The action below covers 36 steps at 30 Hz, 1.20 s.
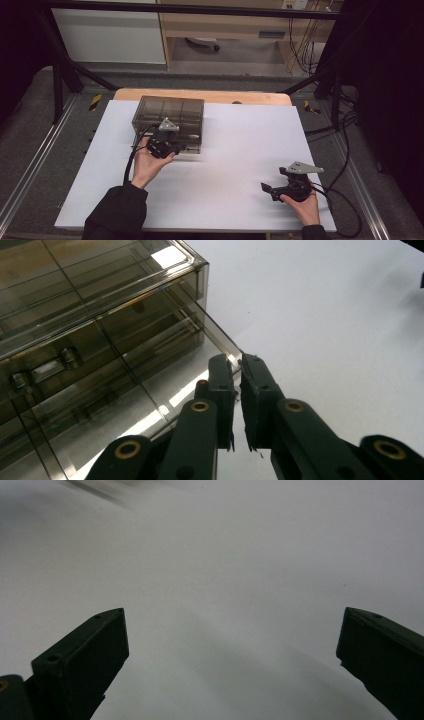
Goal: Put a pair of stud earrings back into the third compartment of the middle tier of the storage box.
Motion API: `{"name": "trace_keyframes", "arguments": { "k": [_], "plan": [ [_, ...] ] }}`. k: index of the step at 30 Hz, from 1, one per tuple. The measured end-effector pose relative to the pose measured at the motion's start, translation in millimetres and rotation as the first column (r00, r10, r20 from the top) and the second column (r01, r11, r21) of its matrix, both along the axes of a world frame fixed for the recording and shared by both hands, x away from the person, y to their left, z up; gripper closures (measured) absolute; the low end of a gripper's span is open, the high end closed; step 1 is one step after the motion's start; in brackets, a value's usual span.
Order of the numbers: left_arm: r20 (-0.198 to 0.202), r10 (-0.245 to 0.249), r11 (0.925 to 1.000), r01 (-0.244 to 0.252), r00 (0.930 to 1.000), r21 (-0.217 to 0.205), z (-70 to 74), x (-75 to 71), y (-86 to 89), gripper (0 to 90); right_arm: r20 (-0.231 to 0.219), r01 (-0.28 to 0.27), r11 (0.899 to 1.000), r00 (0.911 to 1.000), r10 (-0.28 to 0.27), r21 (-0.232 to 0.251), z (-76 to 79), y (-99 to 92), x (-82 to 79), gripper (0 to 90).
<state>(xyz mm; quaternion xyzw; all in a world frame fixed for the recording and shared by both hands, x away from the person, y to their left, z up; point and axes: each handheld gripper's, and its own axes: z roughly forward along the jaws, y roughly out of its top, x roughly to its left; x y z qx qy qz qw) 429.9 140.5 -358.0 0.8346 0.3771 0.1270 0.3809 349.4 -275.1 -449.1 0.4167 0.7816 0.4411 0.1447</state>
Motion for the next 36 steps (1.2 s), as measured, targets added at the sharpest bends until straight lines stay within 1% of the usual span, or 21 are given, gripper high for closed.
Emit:
{"name": "trace_keyframes", "arguments": {
  "k": [5, 7, 8, 9, 10, 11, 13, 14, 16, 23, 24, 28, 29, 36],
  "plan": [
    [0.006, 0.021, 0.9996, -0.021, 0.9998, 0.016, -4.5, 9.4, -0.3, 83.0, -0.002, 0.000, 1.000, 1.0000, 0.000, 0.000, -0.3, 0.4, 0.2, 0.9],
    [0.007, 0.023, 0.9997, -0.023, 0.9997, 0.013, -5.9, 11.8, -1.0, 83.0, -0.003, 0.001, 1.000, 1.0000, -0.001, -0.001, -0.4, 0.6, 0.1, 0.9],
    [0.017, 0.027, 0.9995, -0.027, 0.9995, 0.017, -6.6, 13.7, -1.0, 83.0, -0.003, 0.002, 1.000, 1.0000, -0.002, 0.000, -0.4, 0.6, 0.2, 0.9],
    [0.015, 0.029, 0.9994, -0.029, 0.9995, 0.017, -7.2, 15.0, -1.2, 83.0, -0.002, 0.000, 1.000, 1.0000, 0.000, 0.001, -0.3, 0.4, 0.2, 0.9],
    [0.022, 0.036, 0.9991, -0.036, 0.9991, 0.022, -7.9, 17.0, -1.3, 83.0, -0.002, 0.000, 1.000, 1.0000, 0.000, 0.000, -0.2, 0.4, 0.2, 0.9],
    [0.018, 0.036, 0.9991, -0.036, 0.9992, 0.020, -8.6, 18.5, -1.7, 83.0, -0.002, 0.000, 1.000, 1.0000, 0.000, 0.000, -0.2, 0.3, 0.2, 0.9],
    [0.026, 0.040, 0.9988, -0.041, 0.9988, 0.027, -9.7, 21.6, -1.8, 83.0, -0.001, 0.001, 1.000, 1.0000, -0.001, 0.002, -0.2, 0.3, 0.2, 0.9],
    [0.022, 0.041, 0.9989, -0.041, 0.9989, 0.023, -10.7, 22.9, -2.4, 83.0, 0.000, -0.001, 1.000, 1.0000, 0.001, 0.001, -0.1, 0.1, 0.1, 0.9],
    [0.026, 0.046, 0.9985, -0.047, 0.9986, 0.029, -12.5, 25.9, -2.8, 83.0, 0.000, 0.001, 1.000, 1.0000, -0.001, 0.002, -0.1, 0.2, 0.1, 0.9],
    [0.018, 0.059, 0.9970, -0.060, 0.9981, 0.050, -22.1, 34.5, -5.0, 83.0, 0.001, -0.001, 1.000, 1.0000, 0.001, -0.001, 0.0, -0.2, 0.2, 0.9],
    [0.011, 0.058, 0.9971, -0.059, 0.9982, 0.048, -23.5, 35.1, -5.9, 83.0, 0.000, -0.001, 1.000, 1.0000, 0.001, 0.000, 0.0, -0.1, 0.1, 0.9],
    [0.012, 0.063, 0.9961, -0.063, 0.9980, 0.062, -28.0, 38.4, -7.1, 83.0, 0.000, 0.000, 1.000, 1.0000, 0.000, -0.001, -0.1, 0.1, 0.1, 0.8],
    [0.004, 0.063, 0.9961, -0.063, 0.9980, 0.062, -29.1, 38.7, -7.4, 83.0, 0.000, 0.000, 1.000, 1.0000, 0.000, -0.001, -0.1, 0.0, 0.1, 0.8],
    [-0.005, 0.057, 0.9956, -0.056, 0.9984, 0.074, -37.2, 39.5, -9.4, 82.9, -0.001, -0.001, 1.000, 1.0000, 0.001, -0.002, -0.3, 0.3, 0.2, 0.8]
  ]
}}
